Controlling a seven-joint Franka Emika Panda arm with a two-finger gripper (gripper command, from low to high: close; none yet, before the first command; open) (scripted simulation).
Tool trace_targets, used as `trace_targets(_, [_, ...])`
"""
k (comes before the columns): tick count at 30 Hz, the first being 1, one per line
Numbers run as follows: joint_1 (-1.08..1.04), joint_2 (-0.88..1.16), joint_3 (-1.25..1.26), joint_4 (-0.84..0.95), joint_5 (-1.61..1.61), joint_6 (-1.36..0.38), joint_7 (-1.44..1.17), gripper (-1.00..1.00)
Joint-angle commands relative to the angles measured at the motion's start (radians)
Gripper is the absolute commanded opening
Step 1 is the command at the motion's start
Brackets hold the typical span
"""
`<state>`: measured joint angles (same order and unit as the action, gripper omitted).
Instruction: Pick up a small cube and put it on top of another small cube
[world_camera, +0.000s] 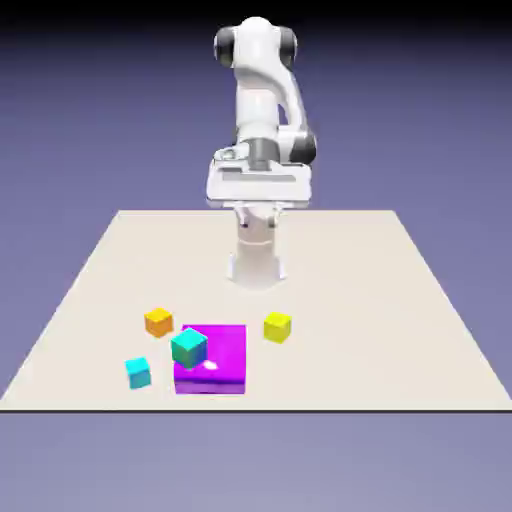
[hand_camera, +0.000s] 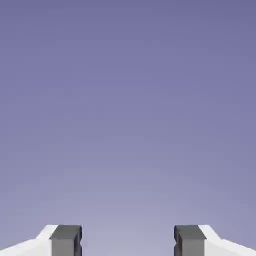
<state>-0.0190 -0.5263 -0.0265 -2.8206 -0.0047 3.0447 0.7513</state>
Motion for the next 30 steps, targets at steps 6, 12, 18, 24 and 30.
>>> trace_targets(6, [-0.154,0.217,-0.132,-0.053,-0.023,0.038,0.051,0.0])
trace_targets(12, [-0.309,0.435,-0.264,-0.105,-0.047,0.077,0.103,0.0])
trace_targets(18, [-0.446,0.593,-0.256,-0.115,-0.013,0.132,0.093,0.0])
trace_targets(24, [-0.632,0.748,-0.039,-0.069,0.121,0.242,-0.014,0.0])
trace_targets(30, [-0.78,0.872,0.134,-0.032,0.228,0.33,-0.099,-1.0])
